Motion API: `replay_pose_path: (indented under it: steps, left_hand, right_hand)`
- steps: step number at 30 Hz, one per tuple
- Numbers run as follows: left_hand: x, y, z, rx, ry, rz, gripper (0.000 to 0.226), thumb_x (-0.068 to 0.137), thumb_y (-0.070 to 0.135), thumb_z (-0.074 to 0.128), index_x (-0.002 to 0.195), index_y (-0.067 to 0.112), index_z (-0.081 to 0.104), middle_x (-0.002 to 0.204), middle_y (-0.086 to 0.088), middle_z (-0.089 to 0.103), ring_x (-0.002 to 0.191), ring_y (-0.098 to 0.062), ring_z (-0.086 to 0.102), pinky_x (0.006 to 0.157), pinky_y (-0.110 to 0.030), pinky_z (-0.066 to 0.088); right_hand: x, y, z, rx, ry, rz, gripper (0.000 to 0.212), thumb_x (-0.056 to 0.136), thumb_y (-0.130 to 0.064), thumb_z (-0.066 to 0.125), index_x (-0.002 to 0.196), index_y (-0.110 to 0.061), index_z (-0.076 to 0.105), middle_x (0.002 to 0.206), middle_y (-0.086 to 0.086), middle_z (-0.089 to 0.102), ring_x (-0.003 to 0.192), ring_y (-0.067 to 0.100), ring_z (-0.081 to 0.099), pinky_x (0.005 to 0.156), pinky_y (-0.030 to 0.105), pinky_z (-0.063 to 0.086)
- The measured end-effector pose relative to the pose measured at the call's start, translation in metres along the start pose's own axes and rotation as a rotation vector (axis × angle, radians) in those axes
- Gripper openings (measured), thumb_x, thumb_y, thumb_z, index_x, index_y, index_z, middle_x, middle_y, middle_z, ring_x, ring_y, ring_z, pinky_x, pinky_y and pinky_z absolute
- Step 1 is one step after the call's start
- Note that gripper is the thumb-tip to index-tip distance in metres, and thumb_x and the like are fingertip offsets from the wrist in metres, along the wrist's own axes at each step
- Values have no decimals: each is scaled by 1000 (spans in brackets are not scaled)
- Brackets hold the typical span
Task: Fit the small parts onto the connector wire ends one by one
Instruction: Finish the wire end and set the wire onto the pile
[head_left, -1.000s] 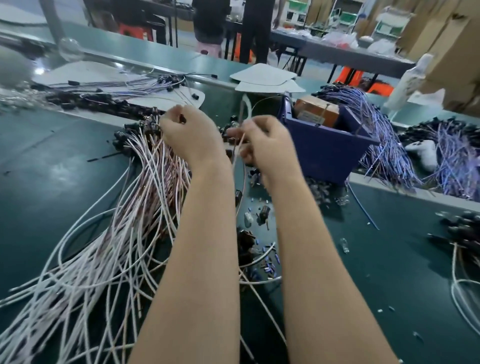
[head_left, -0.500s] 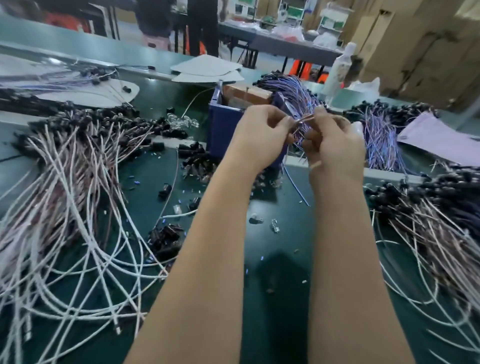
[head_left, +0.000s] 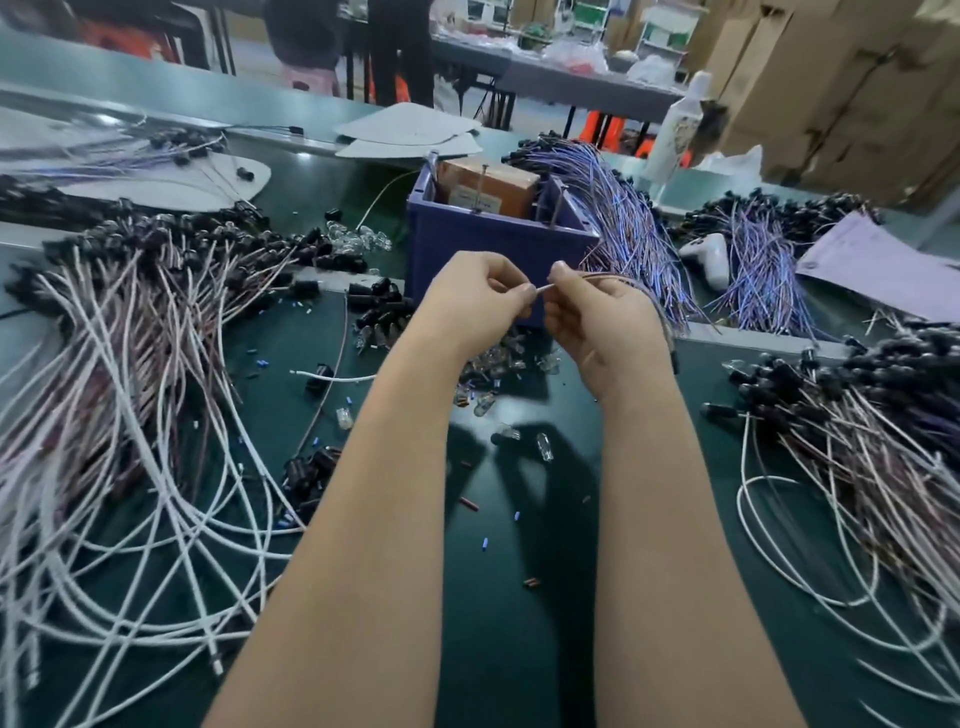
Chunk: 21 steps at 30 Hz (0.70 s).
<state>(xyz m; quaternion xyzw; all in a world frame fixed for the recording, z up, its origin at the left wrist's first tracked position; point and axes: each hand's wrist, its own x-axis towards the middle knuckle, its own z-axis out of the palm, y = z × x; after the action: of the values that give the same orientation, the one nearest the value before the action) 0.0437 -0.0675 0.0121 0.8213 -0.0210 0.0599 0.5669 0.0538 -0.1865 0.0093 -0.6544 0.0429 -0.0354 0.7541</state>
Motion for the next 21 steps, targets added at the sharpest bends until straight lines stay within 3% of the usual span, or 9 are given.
replay_pose_path:
  steps: [4,10,14,21]
  left_hand:
    - [-1,-1,-1,55,-28,-23,11,92,19,62,82,18,65,74,2,63,64,-9,54,61,-23,43]
    - [-1,-2,-4,146,6,-26,15,92,23,61,82,15,70,82,-5,71,75,-17,63,70,-27,47]
    - [-4,3,0,132,-9,0,20,92,26,62,81,12,72,74,-3,70,68,-14,59,69,-25,45]
    - [-5,3,-6,183,-104,-19,25,93,25,60,70,21,67,68,3,68,71,-14,61,75,-32,52]
  right_hand:
    - [4,1,-2,12,-6,25,19,94,-8,57,74,-9,56,48,-5,59,43,4,54,47,15,48]
    - [3,2,-5,-17,-59,65,22,95,-13,57,74,-6,59,50,-2,62,44,3,56,47,13,47]
    - [4,2,-6,55,34,4,27,96,-12,54,70,-7,58,45,-6,59,41,2,51,45,12,45]
    - [8,7,-14,150,207,-36,28,97,-14,53,70,-8,57,59,1,55,45,4,47,46,13,43]
